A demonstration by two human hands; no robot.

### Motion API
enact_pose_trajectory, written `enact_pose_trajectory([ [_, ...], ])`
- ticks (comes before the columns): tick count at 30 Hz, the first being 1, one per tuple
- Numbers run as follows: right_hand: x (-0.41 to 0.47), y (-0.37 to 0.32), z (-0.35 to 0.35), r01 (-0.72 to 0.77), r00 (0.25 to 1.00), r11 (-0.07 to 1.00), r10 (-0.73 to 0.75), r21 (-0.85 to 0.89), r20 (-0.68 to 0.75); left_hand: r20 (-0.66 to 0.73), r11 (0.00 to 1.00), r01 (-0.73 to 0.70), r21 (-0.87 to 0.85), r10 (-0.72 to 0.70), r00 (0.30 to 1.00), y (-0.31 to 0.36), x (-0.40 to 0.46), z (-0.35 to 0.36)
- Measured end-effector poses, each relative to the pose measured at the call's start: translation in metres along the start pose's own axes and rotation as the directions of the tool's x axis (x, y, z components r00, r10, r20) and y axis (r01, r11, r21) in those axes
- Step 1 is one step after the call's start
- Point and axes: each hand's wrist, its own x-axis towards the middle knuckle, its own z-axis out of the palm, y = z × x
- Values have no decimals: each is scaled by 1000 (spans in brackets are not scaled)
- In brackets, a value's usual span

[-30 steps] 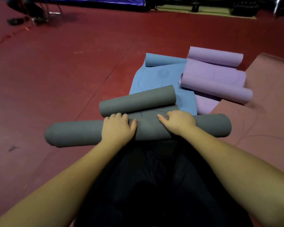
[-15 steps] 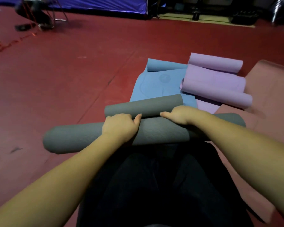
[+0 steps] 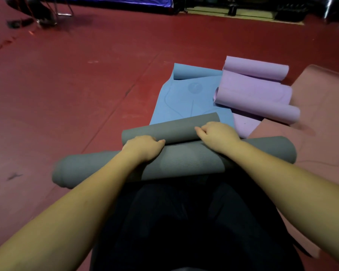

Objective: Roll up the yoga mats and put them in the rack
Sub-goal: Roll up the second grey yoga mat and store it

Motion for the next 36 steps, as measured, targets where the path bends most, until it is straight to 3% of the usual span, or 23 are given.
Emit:
enact_pose_trajectory([
  [6,-22,3,13,39,990,999,-38,2,-139,123,997,37,-65,-28,992,4,27,-7],
  [15,-35,-5,34,-31,987,995,15,-96,-162,268,931,132,-339,-39,963,7,47,-11],
  [18,-29,-4,33,-43,986,994,26,-102,-162,185,962,127,-242,-82,979,9,46,-12],
  [22,-23,-3,34,-24,990,997,13,-76,-142,-133,996,47,-77,-57,989,4,44,-10],
  [29,-15,2,32,-43,992,997,35,-65,-117,-529,998,-59,9,55,847,10,14,8],
  [32,-8,2,27,-85,996,996,85,-17,-34,-560,984,-69,161,149,815,6,-6,31],
  [36,0,-4,21,-114,993,993,114,-15,34,-470,975,-62,213,157,868,0,-14,35],
])
